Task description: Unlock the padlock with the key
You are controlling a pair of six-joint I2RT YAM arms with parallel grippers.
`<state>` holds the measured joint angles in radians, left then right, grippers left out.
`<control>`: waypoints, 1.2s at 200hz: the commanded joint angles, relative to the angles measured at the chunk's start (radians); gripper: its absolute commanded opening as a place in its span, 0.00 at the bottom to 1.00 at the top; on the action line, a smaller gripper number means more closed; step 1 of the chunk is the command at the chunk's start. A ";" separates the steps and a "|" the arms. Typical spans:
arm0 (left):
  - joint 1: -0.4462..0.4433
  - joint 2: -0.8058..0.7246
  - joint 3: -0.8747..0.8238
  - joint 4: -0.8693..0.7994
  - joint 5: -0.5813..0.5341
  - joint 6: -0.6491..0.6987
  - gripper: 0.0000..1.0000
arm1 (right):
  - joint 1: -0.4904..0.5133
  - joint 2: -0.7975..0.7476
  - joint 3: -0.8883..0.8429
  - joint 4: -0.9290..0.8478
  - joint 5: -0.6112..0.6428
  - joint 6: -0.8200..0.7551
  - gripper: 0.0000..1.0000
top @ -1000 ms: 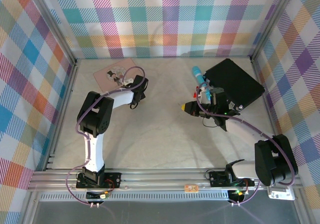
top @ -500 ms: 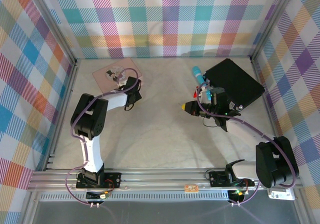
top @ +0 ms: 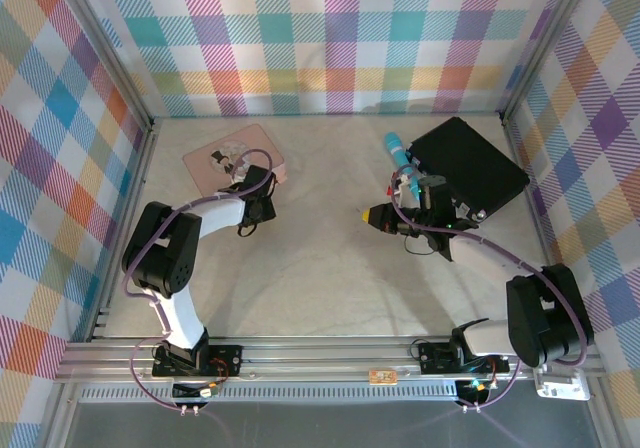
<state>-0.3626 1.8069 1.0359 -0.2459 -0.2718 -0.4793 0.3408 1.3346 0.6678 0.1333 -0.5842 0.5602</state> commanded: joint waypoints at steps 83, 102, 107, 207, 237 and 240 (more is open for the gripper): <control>0.017 0.015 -0.114 0.458 0.118 -0.124 0.64 | 0.006 -0.011 0.005 0.033 -0.022 -0.008 0.00; 0.026 0.026 -0.130 0.497 0.075 -0.137 0.63 | 0.006 -0.029 -0.002 0.020 -0.014 -0.014 0.00; 0.028 0.030 -0.133 0.506 0.069 -0.141 0.62 | 0.006 -0.034 -0.003 0.016 -0.011 -0.016 0.00; 0.045 0.118 -0.145 0.598 -0.027 -0.270 0.51 | 0.006 -0.025 0.015 0.003 -0.012 -0.020 0.00; 0.045 0.126 -0.104 0.485 -0.051 -0.291 0.36 | 0.006 -0.037 0.012 -0.011 0.000 -0.028 0.00; 0.045 0.127 -0.101 0.473 -0.051 -0.291 0.35 | 0.006 -0.035 0.010 -0.011 0.000 -0.027 0.00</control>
<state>-0.3435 1.8713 0.9108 0.2638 -0.2886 -0.7303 0.3408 1.3117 0.6678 0.1356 -0.5854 0.5598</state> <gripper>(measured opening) 0.393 0.055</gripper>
